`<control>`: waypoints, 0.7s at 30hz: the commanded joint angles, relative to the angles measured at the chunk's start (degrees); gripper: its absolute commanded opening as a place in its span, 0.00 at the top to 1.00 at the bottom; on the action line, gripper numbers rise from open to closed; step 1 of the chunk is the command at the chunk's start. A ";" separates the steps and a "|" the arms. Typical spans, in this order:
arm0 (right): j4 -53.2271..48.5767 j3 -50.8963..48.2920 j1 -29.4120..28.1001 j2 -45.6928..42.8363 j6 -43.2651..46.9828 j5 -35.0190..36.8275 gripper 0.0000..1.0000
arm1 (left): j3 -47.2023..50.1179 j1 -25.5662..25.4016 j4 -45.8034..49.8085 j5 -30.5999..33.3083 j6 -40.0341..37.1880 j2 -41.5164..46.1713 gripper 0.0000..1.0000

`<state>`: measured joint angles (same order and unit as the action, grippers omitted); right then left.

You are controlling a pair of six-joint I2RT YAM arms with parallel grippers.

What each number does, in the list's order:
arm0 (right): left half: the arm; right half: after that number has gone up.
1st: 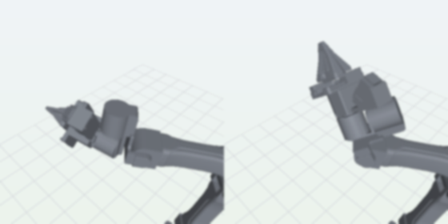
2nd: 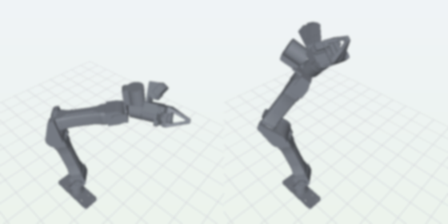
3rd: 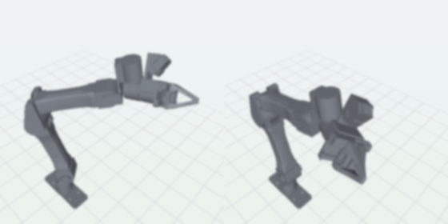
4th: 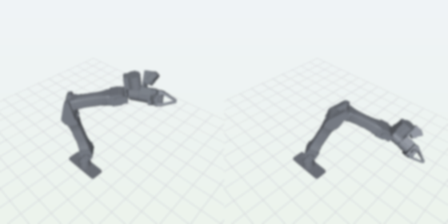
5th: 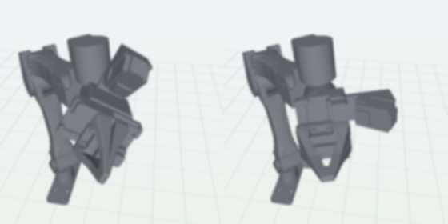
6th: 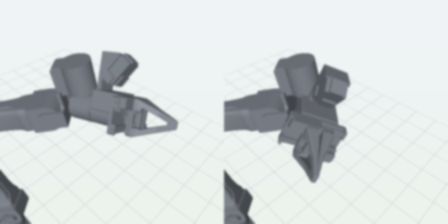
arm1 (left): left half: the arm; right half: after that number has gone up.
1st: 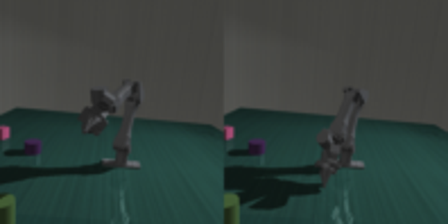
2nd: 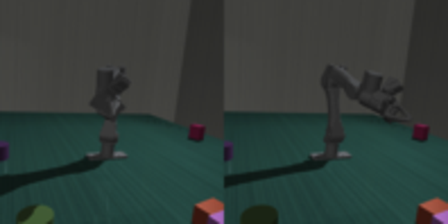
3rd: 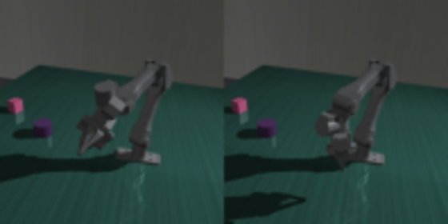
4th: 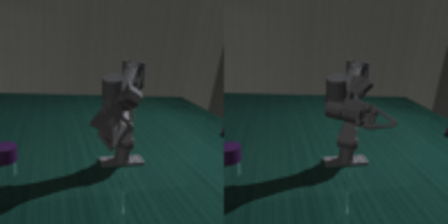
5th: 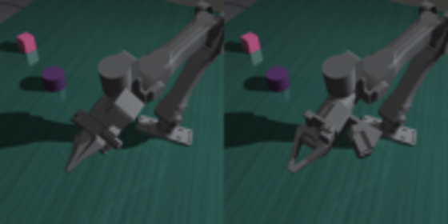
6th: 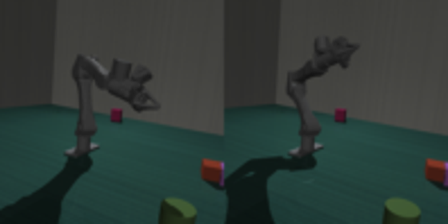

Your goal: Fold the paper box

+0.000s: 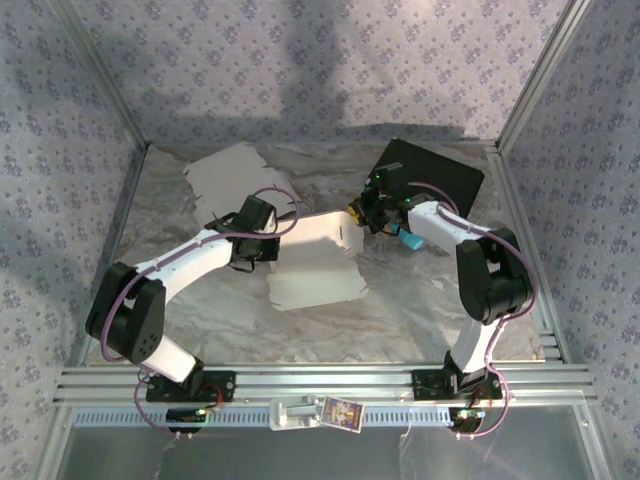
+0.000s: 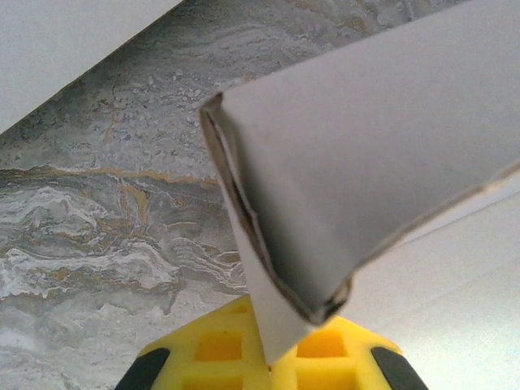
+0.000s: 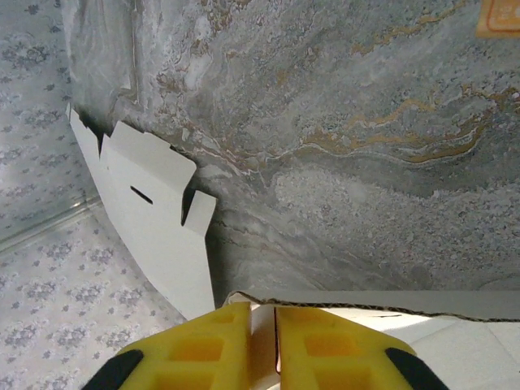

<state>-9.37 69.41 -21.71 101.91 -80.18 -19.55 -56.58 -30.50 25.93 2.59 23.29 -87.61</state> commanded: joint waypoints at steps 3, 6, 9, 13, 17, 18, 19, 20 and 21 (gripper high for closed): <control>-4.23 1.47 -0.73 0.34 5.58 -2.75 0.85 | -2.04 -0.41 1.48 0.41 -1.93 -1.53 1.00; -2.90 0.04 -0.89 -0.23 5.17 -3.33 0.85 | -2.17 -0.41 1.26 0.37 -1.93 -1.53 1.00; -2.93 0.11 -1.22 -0.05 4.28 -4.73 0.77 | -2.40 -0.43 1.36 0.43 -1.93 -1.64 1.00; -4.82 0.59 -2.58 -0.13 2.33 -7.30 0.72 | -2.57 -0.44 1.53 0.57 -2.00 -1.60 1.00; -8.28 1.64 -4.08 -0.48 2.83 -6.82 0.70 | -2.31 -0.55 1.38 0.69 -1.66 -1.47 1.00; -8.39 1.67 -4.27 -0.48 3.20 -6.64 0.70 | -2.32 -0.60 1.30 0.65 -1.75 -1.42 1.00; -8.72 1.78 -4.45 -0.40 3.43 -6.40 0.69 | -2.31 -0.70 1.33 0.73 -1.76 -1.48 1.00; -8.97 1.81 -4.52 -0.31 3.59 -6.29 0.69 | -2.31 -0.66 1.37 0.79 -1.84 -1.44 1.00; -8.85 1.78 -4.48 -0.29 3.84 -6.29 0.67 | -2.37 -0.78 1.34 0.66 -1.90 -1.42 1.00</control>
<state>-15.20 69.69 -24.75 102.02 -77.30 -23.62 -57.34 -30.44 27.68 4.36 22.96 -88.64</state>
